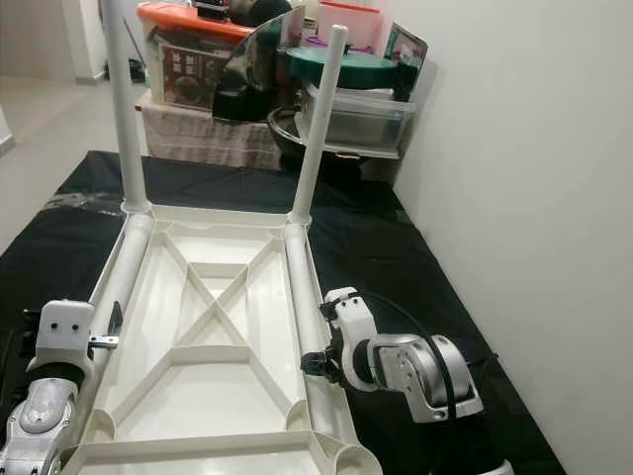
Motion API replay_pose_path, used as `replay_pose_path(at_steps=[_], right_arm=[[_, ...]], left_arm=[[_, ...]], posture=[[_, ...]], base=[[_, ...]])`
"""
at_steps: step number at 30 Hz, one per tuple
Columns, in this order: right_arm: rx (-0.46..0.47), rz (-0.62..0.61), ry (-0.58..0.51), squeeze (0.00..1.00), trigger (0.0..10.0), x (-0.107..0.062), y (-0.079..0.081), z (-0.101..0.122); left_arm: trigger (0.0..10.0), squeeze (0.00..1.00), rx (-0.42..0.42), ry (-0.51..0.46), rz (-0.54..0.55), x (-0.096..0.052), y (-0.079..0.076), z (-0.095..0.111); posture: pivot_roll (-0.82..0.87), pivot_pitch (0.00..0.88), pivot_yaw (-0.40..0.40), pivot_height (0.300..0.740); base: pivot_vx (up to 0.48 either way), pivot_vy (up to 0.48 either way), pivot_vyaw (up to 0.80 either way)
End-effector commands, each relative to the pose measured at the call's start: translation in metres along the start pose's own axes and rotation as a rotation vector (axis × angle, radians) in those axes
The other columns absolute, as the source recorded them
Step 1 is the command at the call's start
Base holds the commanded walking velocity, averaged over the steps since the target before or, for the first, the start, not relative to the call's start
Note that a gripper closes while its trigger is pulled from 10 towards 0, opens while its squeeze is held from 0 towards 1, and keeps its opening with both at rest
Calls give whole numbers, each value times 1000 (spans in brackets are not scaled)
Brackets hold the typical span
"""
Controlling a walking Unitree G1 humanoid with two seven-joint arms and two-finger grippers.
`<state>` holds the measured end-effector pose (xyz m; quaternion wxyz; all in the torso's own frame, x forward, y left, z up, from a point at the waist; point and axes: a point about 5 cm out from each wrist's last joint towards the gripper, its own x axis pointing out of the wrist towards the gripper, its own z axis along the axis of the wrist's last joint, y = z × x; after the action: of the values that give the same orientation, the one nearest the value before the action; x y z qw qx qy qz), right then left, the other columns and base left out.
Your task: Building children table
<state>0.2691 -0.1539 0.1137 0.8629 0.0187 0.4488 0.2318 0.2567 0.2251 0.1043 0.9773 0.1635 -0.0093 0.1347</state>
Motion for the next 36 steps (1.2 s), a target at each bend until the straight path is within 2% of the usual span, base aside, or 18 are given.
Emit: replay_pose_path(at_steps=[1, 9, 10, 19, 20, 25, 29, 36], right_arm=[[94, -68, 202, 0, 10000, 10, -15, -39], [83, -85, 220, 0, 10000, 10, -16, -45], [53, -111, 227, 0, 10000, 10, -19, -48], [-14, -157, 230, 0, 10000, 9, -23, -51], [-12, -154, 234, 0, 9765, 9, -23, -52], [-11, -154, 244, 0, 10000, 9, -23, -55], [47, -122, 300, 0, 10000, 11, -21, -66], [76, -134, 339, 0, 10000, 18, -26, -71]], left_arm=[[10000, 0, 6, 62, -25, -6, -7, -13], [10000, 0, 6, 63, -25, -5, -8, -13], [10000, 0, 5, 65, -25, -6, -8, -14], [10000, 0, 6, 68, -21, -7, -8, -15], [10000, 0, 6, 68, -22, -7, -8, -15], [10000, 0, 6, 68, -23, -7, -8, -15], [10000, 0, 5, 68, -21, -7, -9, -15], [10000, 0, 4, 67, -17, -8, -9, -14]], posture=[[-33, 0, -154, 740], [-36, 0, -156, 740], [-37, 0, -159, 740], [-38, 0, -160, 740], [-38, 0, -160, 740], [-39, 0, -160, 740], [-39, 0, -165, 740], [-36, 0, -169, 740]], base=[[0, 0, 0], [0, 0, 0], [0, 0, 0], [0, 0, 0], [0, 0, 0], [0, 0, 0], [0, 0, 0], [0, 0, 0]])
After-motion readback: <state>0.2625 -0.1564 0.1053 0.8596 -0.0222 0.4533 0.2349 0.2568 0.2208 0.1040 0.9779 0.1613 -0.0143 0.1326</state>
